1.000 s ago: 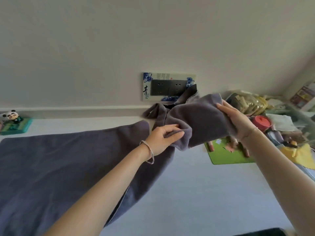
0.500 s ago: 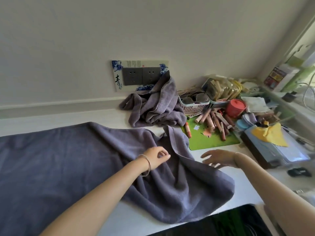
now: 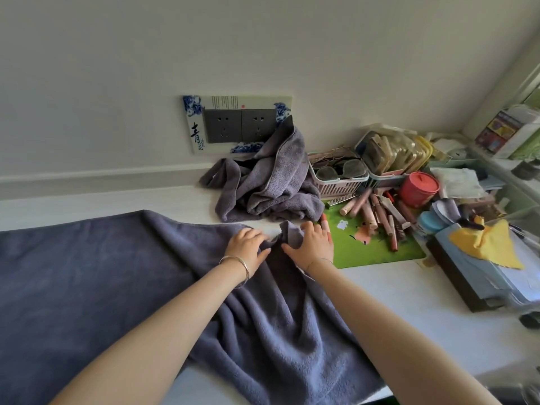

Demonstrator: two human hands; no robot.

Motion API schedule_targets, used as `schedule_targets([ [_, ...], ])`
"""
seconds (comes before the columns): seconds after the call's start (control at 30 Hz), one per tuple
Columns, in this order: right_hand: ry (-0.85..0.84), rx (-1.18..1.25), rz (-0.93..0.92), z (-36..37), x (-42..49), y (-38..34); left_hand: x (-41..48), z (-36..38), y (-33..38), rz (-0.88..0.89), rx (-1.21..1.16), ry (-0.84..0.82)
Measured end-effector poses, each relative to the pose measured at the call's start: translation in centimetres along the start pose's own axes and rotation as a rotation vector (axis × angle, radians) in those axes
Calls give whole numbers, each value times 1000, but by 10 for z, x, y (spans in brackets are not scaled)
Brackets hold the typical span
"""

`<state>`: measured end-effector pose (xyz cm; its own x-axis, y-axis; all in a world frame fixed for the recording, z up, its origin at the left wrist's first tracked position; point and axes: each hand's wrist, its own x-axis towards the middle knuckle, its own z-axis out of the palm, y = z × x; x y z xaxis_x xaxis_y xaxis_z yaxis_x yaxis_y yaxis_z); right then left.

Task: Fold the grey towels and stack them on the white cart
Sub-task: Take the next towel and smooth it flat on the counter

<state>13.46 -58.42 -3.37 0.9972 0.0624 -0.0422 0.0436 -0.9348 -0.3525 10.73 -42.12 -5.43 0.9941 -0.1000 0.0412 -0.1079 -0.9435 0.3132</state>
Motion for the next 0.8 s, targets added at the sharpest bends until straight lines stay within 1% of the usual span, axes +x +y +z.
schedule_targets([
  [0.07,-41,-122,-11,8,5,7,5,4,-4,18,81,-56],
  [0.13,-9,-37,-7,5,8,20,11,4,-4,25,104,-45],
  [0.2,30,251,17,-7,9,35,15,-2,-3,57,15,75],
  [0.23,39,458,45,-19,8,45,17,-5,-2,94,-81,158],
  [0.3,114,872,108,-49,7,66,24,-17,6,180,-265,300],
  [0.33,167,996,139,-64,8,78,28,-25,13,214,-323,360],
  [0.4,296,1074,157,-93,17,103,42,-43,31,223,-414,434],
  [0.47,387,1047,182,-120,31,120,59,-58,48,173,-467,465],
  [0.53,451,939,217,-137,52,135,78,-64,61,79,-432,459],
  [0.6,459,790,269,-145,73,146,97,-61,66,-18,-379,411],
  [0.67,407,635,325,-142,90,153,111,-52,66,-83,-365,299],
  [0.73,339,525,337,-133,103,156,116,-36,64,-112,-357,121],
  [0.77,309,490,331,-126,105,155,112,-27,63,-106,-345,49],
  [0.8,287,469,310,-117,102,151,103,-18,63,-74,-310,26],
])
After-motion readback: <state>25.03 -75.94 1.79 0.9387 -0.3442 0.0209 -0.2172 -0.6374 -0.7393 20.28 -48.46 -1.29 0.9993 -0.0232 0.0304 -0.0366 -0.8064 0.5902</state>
